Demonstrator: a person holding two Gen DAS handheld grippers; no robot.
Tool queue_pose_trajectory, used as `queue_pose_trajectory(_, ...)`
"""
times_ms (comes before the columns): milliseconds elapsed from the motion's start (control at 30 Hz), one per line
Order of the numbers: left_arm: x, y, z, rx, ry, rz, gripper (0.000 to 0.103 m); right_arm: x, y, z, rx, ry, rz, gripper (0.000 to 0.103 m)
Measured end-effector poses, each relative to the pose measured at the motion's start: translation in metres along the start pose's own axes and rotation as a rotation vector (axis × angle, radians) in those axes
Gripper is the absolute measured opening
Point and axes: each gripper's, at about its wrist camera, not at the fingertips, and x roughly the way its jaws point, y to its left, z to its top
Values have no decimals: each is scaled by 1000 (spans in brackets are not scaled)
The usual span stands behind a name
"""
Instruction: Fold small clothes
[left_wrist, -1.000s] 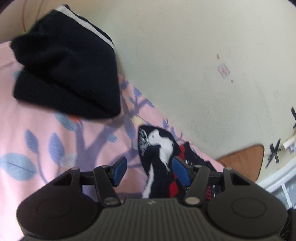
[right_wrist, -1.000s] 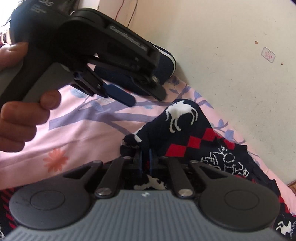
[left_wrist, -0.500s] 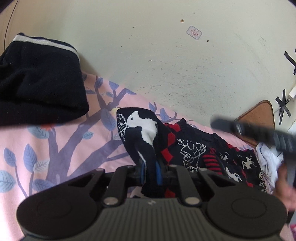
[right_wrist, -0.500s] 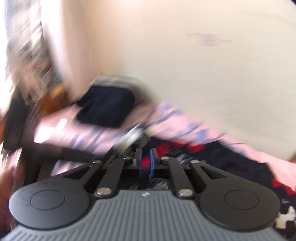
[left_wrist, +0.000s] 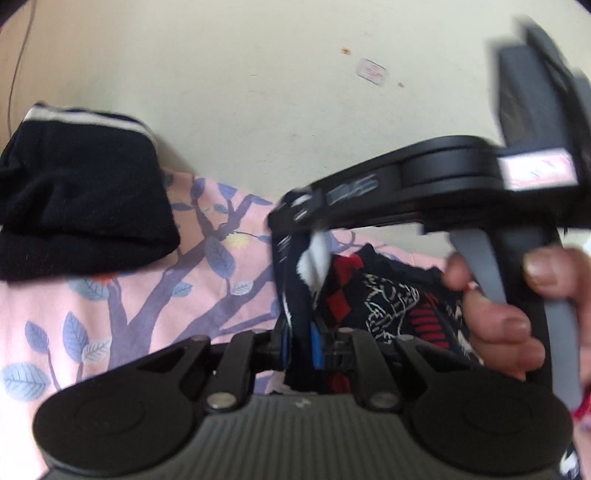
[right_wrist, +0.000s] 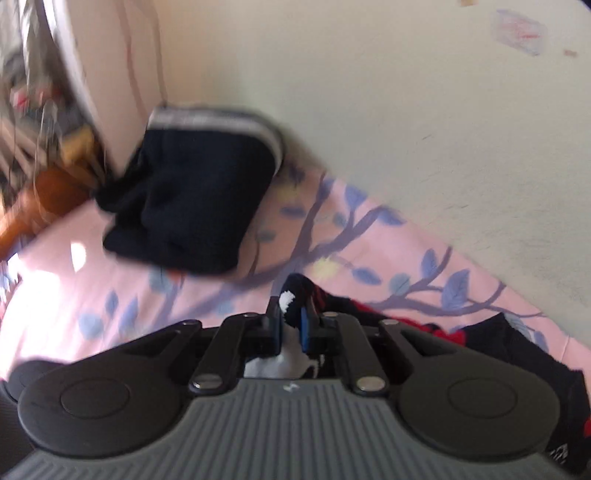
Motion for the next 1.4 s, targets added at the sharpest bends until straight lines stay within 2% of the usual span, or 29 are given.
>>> queue_pose_trajectory(33, 0, 5, 1, -33, 5, -14, 11, -5, -10, -2, 73, -54, 17, 11)
queue_pose_trajectory(100, 5, 15, 2, -102, 39, -30, 11, 6, -25, -6, 192, -98, 30, 11)
queue_pose_trajectory(167, 15, 23, -1, -145, 91, -12, 11, 27, -31, -13, 243, -38, 17, 11)
queue_pose_trajectory(233, 16, 32, -1, -195, 104, -37, 11, 54, -29, -21, 231, 49, -2, 12)
queue_pose_trajectory(367, 16, 42, -2, -254, 118, -69, 13, 60, -12, -19, 142, 19, -13, 23)
queue_pose_trajectory(433, 14, 43, -2, -256, 122, -67, 13, 42, -10, -15, 126, -39, -17, 33)
queue_pose_trajectory(533, 12, 45, -2, -277, 124, -65, 15, 5, -13, -9, 97, -144, -36, 33)
queue_pose_trajectory(633, 9, 48, -2, -285, 121, -61, 16, -20, -11, -13, 63, -174, -37, 33)
queue_pose_trajectory(733, 11, 48, -2, -282, 123, -55, 16, -23, -8, -27, 55, -124, -9, 30)
queue_pose_trajectory(833, 13, 46, -3, -276, 123, -49, 16, 11, -15, -43, 108, 16, -42, 25)
queue_pose_trajectory(867, 13, 46, -3, -274, 124, -48, 16, 23, -22, -48, 154, 24, -75, 25)
queue_pose_trajectory(900, 13, 45, -3, -271, 124, -47, 16, 26, -26, -50, 175, -13, -94, 19)
queue_pose_trajectory(1033, 14, 44, -3, -266, 124, -46, 16, 32, -24, -41, 197, 0, -126, 18)
queue_pose_trajectory(1100, 11, 46, -2, -273, 114, -57, 16, 23, -19, -41, 178, -8, -126, 21)
queue_pose_trajectory(1233, -10, 47, 4, -260, 26, -50, 17, -24, -9, -49, 139, -135, -142, 34)
queue_pose_trajectory(1300, -21, 44, 7, -241, -17, -51, 22, -51, -10, -60, 142, -173, -125, 35)
queue_pose_trajectory(1400, -25, 37, 6, -214, -25, -93, 25, -85, -13, -87, 110, -194, -118, 35)
